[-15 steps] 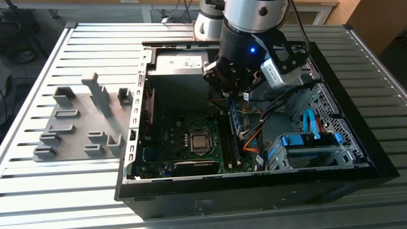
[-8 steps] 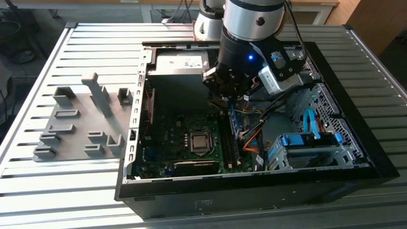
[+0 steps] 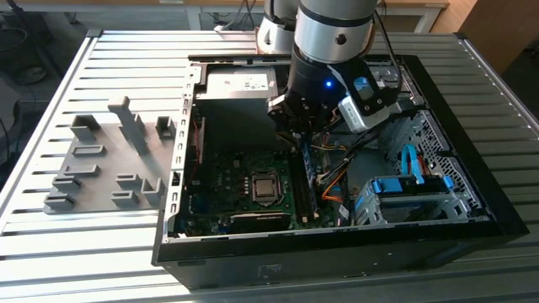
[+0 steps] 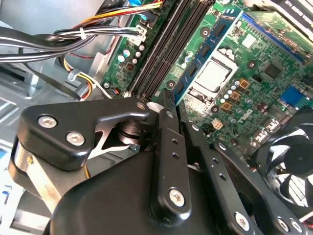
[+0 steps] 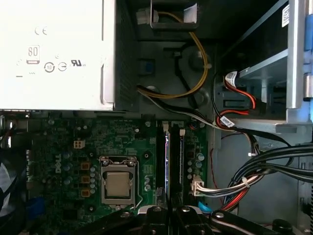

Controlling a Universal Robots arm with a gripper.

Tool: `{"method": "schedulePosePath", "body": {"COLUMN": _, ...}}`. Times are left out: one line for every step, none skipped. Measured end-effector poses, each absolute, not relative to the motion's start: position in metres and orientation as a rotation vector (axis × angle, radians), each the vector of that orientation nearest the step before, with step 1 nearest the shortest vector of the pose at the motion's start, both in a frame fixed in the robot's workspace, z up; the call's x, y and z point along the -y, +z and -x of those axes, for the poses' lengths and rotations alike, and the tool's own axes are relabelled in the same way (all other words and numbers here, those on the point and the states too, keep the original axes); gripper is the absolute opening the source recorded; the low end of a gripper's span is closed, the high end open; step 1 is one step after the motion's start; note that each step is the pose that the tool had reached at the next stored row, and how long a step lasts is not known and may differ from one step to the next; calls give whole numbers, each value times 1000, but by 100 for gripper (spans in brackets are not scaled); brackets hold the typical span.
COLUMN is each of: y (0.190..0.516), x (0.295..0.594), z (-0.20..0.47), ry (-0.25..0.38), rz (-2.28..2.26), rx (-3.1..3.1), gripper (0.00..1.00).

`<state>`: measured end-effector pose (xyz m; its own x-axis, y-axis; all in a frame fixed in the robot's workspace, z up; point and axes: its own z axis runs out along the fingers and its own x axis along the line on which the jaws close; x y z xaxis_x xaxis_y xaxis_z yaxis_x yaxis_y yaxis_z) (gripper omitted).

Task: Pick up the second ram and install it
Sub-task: 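Insert the second ram into the second slot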

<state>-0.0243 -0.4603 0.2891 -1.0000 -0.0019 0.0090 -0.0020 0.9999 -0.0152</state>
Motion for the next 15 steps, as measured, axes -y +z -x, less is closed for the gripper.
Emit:
{"method": "schedulePosePath", "body": {"y": 287, "x": 460, "z": 24, "ry": 24, "rz": -7, "rx": 3132, "gripper": 14}}
{"method": "schedulePosePath", "body": {"y": 286, "x": 460, "z": 24, "ry": 24, "rz": -7, "rx": 3132, "gripper": 14}}
{"method": "schedulePosePath", "body": {"y": 284, "x": 460, "z": 24, "ry": 24, "rz": -7, "rx": 3132, "gripper": 14}}
{"method": "schedulePosePath", "body": {"y": 282, "x": 460, "z": 24, "ry": 24, "rz": -7, "rx": 3132, "gripper": 14}}
{"method": "schedulePosePath", "body": {"y": 280, "x": 461, "z": 24, "ry": 24, "rz": -7, "rx": 3132, "gripper": 14}}
{"method": "schedulePosePath", "body": {"y": 278, "x": 461, "z": 24, "ry": 24, "rz": -7, "rx": 3132, "gripper": 14}}
{"method": "schedulePosePath", "body": {"y": 277, "x": 461, "z": 24, "ry": 23, "rz": -7, "rx": 3132, "gripper": 14}}
{"method": "schedulePosePath", "body": {"y": 275, "x": 461, "z": 24, "ry": 23, "rz": -7, "rx": 3132, "gripper": 14}}
{"method": "schedulePosePath", "body": {"y": 273, "x": 461, "z": 24, "ry": 23, "rz": -7, "rx": 3132, "gripper": 14}}
{"method": "schedulePosePath", "body": {"y": 271, "x": 461, "z": 24, "ry": 23, "rz": -7, "rx": 3132, "gripper": 14}}
{"method": "schedulePosePath", "body": {"y": 269, "x": 461, "z": 24, "ry": 23, "rz": -7, "rx": 3132, "gripper": 14}}
{"method": "schedulePosePath", "body": {"y": 268, "x": 461, "z": 24, "ry": 23, "rz": -7, "rx": 3132, "gripper": 14}}
{"method": "schedulePosePath", "body": {"y": 266, "x": 461, "z": 24, "ry": 23, "rz": -7, "rx": 3132, "gripper": 14}}
{"method": "schedulePosePath", "body": {"y": 264, "x": 461, "z": 24, "ry": 23, "rz": -7, "rx": 3132, "gripper": 14}}
{"method": "schedulePosePath", "body": {"y": 262, "x": 461, "z": 24, "ry": 23, "rz": -7, "rx": 3132, "gripper": 14}}
